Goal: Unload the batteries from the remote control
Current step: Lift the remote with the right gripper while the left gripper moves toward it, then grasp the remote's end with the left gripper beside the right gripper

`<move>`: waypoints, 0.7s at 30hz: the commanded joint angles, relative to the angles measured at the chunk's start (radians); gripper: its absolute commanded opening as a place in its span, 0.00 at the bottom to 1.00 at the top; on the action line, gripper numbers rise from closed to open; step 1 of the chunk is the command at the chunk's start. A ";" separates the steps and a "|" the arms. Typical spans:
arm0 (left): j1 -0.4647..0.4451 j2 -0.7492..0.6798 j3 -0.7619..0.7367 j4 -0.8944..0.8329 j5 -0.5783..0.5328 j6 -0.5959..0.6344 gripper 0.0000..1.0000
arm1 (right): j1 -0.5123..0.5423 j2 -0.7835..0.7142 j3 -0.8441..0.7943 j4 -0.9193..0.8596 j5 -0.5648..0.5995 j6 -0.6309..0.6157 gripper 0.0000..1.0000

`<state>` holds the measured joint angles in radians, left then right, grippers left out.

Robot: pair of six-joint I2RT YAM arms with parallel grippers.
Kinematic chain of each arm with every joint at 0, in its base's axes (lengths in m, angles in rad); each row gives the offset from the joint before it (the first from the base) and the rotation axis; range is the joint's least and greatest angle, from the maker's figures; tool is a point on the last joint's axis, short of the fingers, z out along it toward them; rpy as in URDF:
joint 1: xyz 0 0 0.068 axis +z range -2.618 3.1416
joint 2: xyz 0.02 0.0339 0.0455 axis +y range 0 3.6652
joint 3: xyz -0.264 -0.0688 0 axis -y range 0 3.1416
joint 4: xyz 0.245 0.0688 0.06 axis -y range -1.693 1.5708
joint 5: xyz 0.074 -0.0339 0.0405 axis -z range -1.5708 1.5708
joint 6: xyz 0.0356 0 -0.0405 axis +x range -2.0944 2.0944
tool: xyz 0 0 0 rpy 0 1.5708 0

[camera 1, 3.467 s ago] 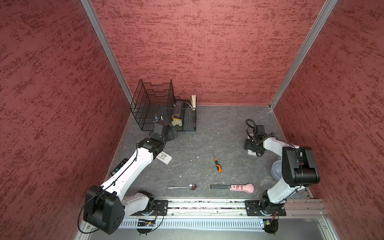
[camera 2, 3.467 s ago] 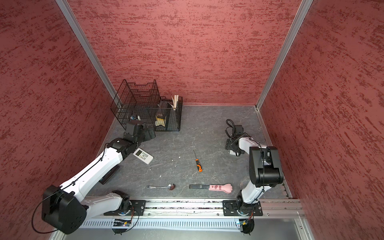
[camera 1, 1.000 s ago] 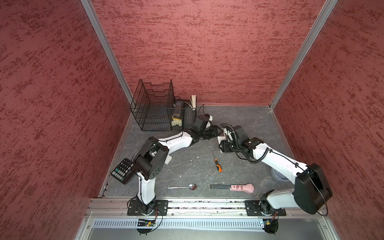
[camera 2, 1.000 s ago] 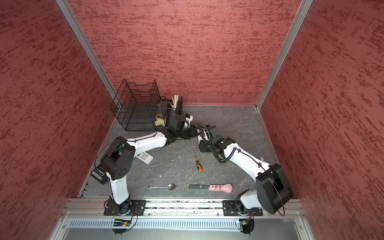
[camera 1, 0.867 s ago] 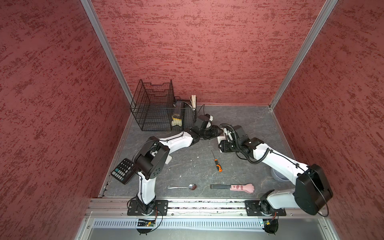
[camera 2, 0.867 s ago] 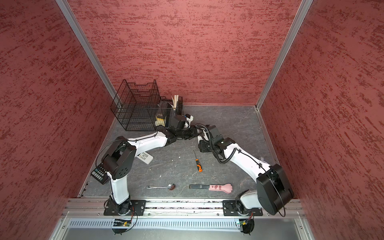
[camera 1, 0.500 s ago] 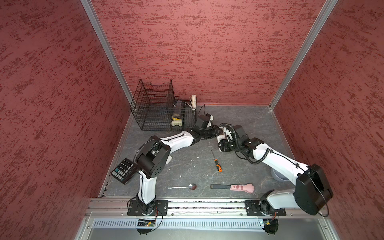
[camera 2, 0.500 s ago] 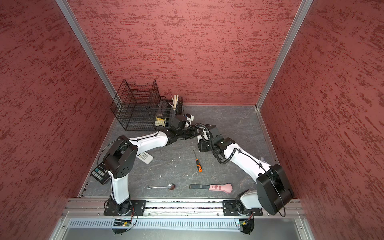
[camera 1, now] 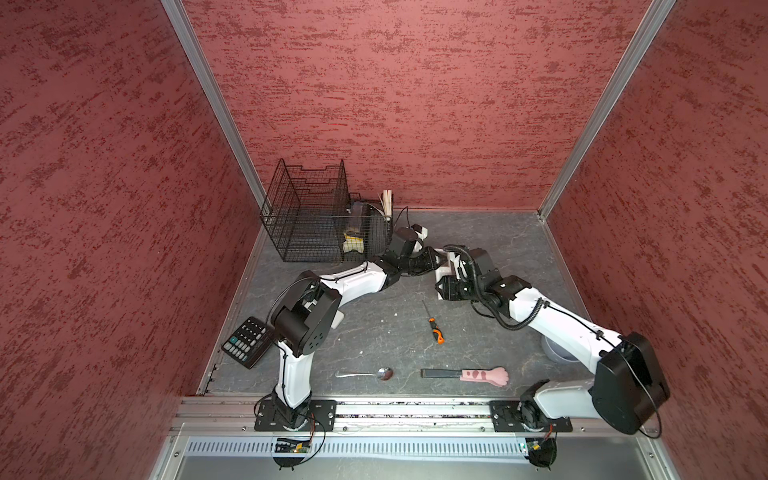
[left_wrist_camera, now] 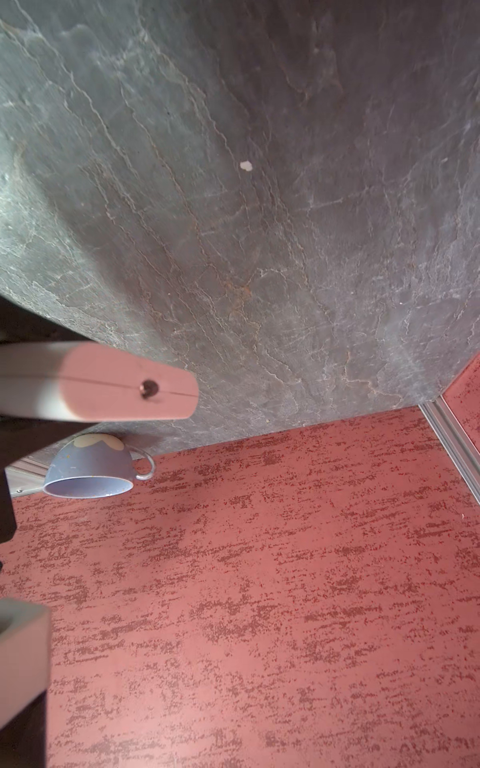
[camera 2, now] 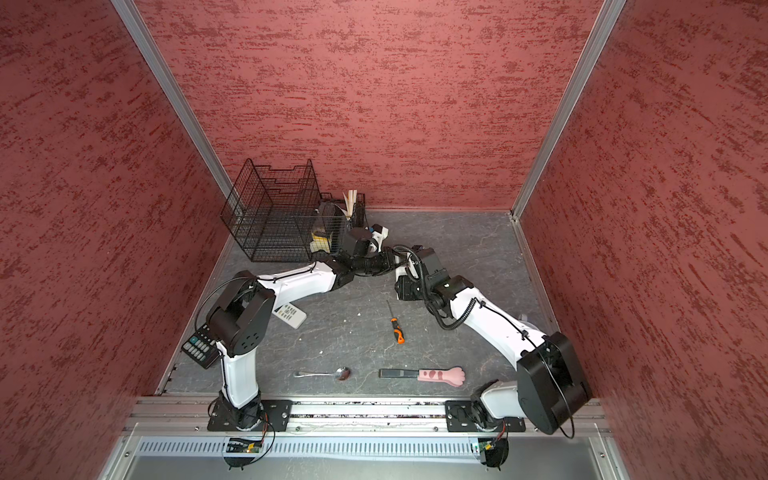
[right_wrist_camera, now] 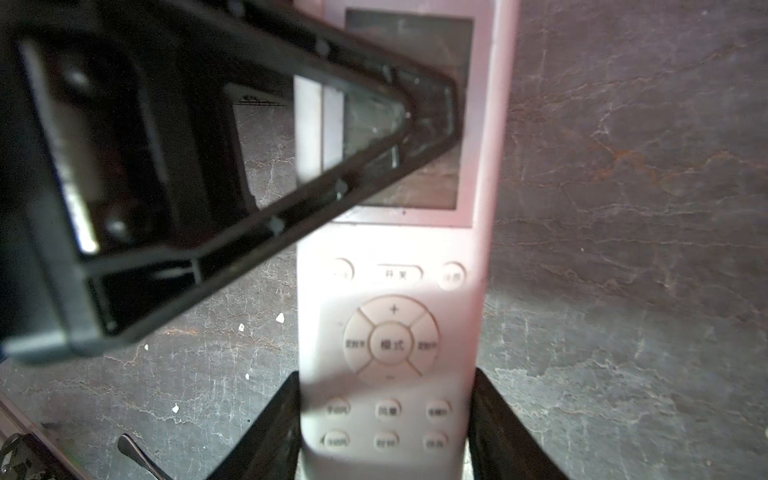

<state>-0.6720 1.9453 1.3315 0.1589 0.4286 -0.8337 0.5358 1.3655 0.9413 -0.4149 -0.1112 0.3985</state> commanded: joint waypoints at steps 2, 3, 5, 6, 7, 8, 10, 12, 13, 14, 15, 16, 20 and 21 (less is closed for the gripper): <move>-0.003 0.005 -0.026 0.029 -0.015 -0.004 0.00 | 0.013 -0.038 0.004 0.065 -0.015 -0.014 0.24; -0.003 0.003 -0.028 0.035 -0.012 -0.005 0.00 | 0.013 -0.045 0.000 0.067 -0.011 -0.011 0.29; 0.001 -0.004 -0.031 0.041 -0.005 -0.004 0.00 | 0.013 -0.059 -0.008 0.076 -0.007 -0.007 0.41; 0.003 -0.009 -0.031 0.043 -0.001 0.000 0.00 | 0.013 -0.068 -0.014 0.081 -0.008 -0.003 0.47; 0.003 -0.015 -0.031 0.046 0.002 0.004 0.00 | 0.013 -0.074 -0.018 0.088 -0.015 -0.001 0.54; 0.005 -0.022 -0.032 0.048 0.003 0.009 0.00 | 0.013 -0.081 -0.022 0.095 -0.020 0.000 0.60; 0.009 -0.040 -0.038 0.054 0.001 0.023 0.00 | 0.013 -0.092 -0.028 0.116 -0.030 0.006 0.72; 0.014 -0.062 -0.056 0.085 -0.001 0.035 0.00 | 0.012 -0.101 -0.030 0.138 -0.043 0.006 0.79; 0.015 -0.074 -0.066 0.097 -0.001 0.043 0.00 | 0.012 -0.105 -0.029 0.146 -0.048 0.008 0.83; 0.020 -0.085 -0.074 0.106 -0.001 0.048 0.00 | 0.012 -0.110 -0.029 0.155 -0.051 0.009 0.86; 0.025 -0.096 -0.081 0.121 0.004 0.053 0.00 | 0.012 -0.115 -0.027 0.164 -0.055 0.011 0.90; 0.030 -0.107 -0.091 0.143 0.010 0.054 0.00 | 0.012 -0.122 -0.027 0.172 -0.059 0.012 0.91; 0.057 -0.139 -0.124 0.220 0.036 0.028 0.00 | 0.010 -0.154 -0.036 0.207 -0.069 0.023 0.89; 0.064 -0.145 -0.135 0.244 0.042 0.019 0.00 | 0.008 -0.164 -0.042 0.220 -0.077 0.025 0.87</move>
<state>-0.6262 1.8534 1.2072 0.2802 0.4469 -0.8078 0.5426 1.2366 0.9146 -0.2634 -0.1600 0.4126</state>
